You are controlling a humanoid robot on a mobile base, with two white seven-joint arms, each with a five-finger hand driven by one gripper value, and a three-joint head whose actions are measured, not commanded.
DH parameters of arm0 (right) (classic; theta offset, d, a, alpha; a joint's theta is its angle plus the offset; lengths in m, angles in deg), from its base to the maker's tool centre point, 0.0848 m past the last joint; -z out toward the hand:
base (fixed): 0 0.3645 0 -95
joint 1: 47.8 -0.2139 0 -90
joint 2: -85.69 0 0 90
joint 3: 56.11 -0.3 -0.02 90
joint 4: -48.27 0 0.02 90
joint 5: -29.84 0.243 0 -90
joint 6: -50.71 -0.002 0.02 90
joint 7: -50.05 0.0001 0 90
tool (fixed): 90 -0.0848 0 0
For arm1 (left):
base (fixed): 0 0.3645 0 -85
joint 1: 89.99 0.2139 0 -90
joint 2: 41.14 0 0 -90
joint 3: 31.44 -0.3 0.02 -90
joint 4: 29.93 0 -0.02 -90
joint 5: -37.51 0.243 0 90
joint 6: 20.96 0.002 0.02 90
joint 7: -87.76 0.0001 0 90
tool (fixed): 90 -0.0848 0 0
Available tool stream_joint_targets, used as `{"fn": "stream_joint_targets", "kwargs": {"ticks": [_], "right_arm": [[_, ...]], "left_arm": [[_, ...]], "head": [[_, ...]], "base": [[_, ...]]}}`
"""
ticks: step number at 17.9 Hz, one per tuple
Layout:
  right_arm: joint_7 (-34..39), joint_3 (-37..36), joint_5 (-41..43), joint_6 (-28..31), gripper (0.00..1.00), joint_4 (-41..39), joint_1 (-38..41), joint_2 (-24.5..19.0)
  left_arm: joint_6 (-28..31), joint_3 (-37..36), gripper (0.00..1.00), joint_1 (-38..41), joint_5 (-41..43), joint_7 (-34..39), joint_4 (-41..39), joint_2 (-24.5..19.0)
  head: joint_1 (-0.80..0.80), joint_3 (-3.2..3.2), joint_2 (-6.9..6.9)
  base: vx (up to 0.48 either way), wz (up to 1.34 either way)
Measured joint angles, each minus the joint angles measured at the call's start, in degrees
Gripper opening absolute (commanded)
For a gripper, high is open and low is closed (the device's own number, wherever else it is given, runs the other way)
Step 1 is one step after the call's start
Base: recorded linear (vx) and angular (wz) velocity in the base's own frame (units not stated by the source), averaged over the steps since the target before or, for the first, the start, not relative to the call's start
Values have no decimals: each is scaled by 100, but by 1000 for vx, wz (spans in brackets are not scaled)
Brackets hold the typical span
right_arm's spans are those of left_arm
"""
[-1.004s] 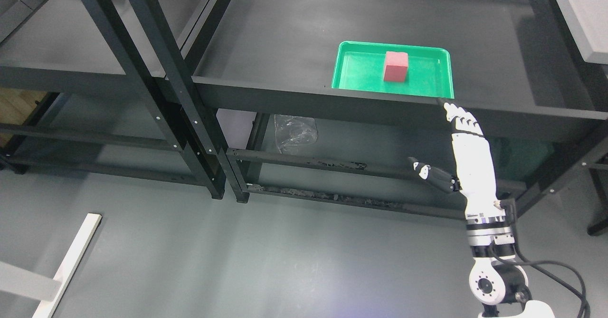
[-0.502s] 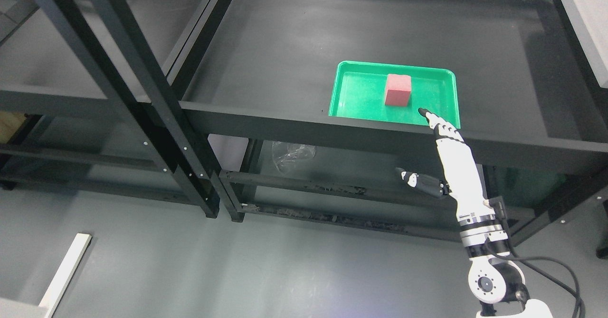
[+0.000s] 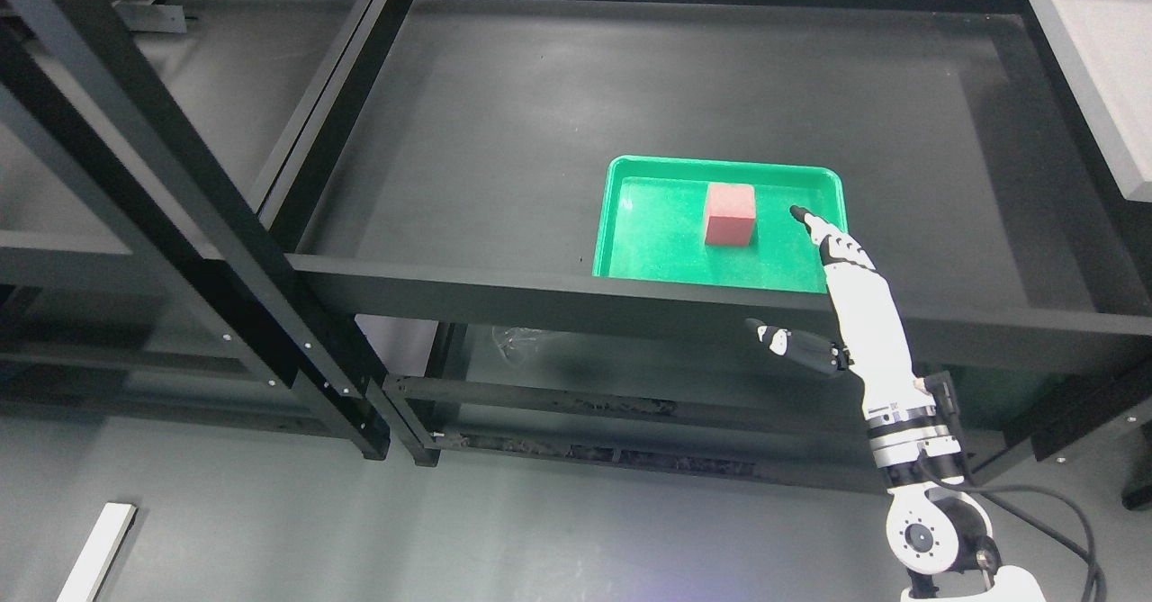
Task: Pick pink block from left shelf to tray
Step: 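Reach the right hand over the green tray toward the pink block, then close the right hand around the pink block in the green tray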
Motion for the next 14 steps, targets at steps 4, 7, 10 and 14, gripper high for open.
{"fn": "stream_joint_targets", "kwargs": {"ticks": [4, 7, 10, 14], "right_arm": [[207, 9, 1, 20, 100, 37, -85, 0], [316, 32, 1, 25, 100, 98, -163, 0], [352, 66, -16, 31, 100, 160, -199, 0], [576, 134, -34, 44, 100, 261, -223, 0]], "left_arm": [[0, 0, 100, 0, 0, 0, 0, 0], [0, 1, 100, 0, 0, 0, 0, 0], [-4, 1, 100, 1, 0, 0, 0, 0], [-20, 0, 100, 0, 0, 0, 0, 0]], "head": [[0, 0, 0], [0, 0, 0], [0, 0, 0], [0, 0, 0]], "base": [[146, -9], [132, -1], [126, 21], [128, 34]]}}
